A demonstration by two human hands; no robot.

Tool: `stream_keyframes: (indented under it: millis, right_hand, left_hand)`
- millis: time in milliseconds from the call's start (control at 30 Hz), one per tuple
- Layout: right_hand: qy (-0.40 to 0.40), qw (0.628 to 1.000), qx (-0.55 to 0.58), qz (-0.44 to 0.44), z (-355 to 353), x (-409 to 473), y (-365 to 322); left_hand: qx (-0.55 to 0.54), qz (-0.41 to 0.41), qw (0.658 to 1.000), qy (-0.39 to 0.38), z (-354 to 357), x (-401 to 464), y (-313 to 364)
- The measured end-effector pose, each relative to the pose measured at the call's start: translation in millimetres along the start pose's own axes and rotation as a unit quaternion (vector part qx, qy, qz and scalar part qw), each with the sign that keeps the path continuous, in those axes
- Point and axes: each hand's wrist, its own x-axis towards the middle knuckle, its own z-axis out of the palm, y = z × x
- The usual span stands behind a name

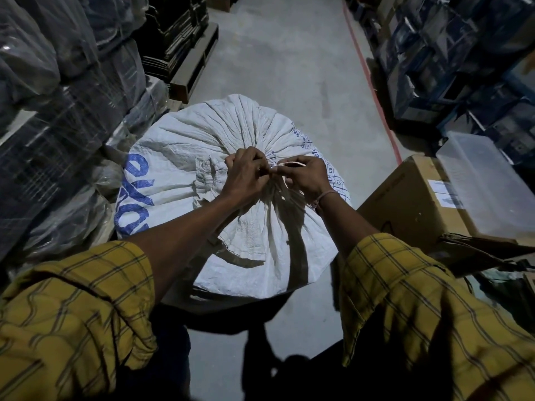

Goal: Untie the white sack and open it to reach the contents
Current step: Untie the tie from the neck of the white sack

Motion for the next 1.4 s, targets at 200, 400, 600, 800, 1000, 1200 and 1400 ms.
stream_keyframes:
  millis: [200,400,600,800,1000,1200,1400]
  right_hand:
    - [0.035,0.998,-0.035,-0.029,-0.7,14.3,10.6]
    - [0.038,0.998,-0.029,-0.047,-3.6,20.5,-0.9]
    - [0.035,0.998,-0.024,-0.04,-1.3,19.2,0.9]
    - [0.038,0.998,0.0,-0.041,-2.2,18.2,-17.9]
    - [0.071,0.995,-0.033,-0.056,0.4,19.7,-24.1]
    - [0.038,0.985,-0.134,-0.101,3.4,21.6,-26.9]
    - [0.015,0.923,-0.336,-0.188,10.7,25.2,-26.6]
  left_hand:
    - [-0.021,-0.022,0.999,0.016,-1.2,7.4,5.2]
    - [-0.007,-0.025,1.0,0.0,-0.3,4.4,0.5]
    - [-0.028,-0.058,0.998,0.006,-0.8,7.3,6.7]
    - [0.029,-0.012,0.998,-0.059,-8.0,3.9,-0.1]
    - [0.161,0.074,0.97,-0.169,-18.9,10.2,12.0]
    - [0.085,0.034,0.987,-0.132,-24.0,14.2,8.0]
    - [0.079,-0.05,0.995,-0.036,-38.1,25.4,0.8]
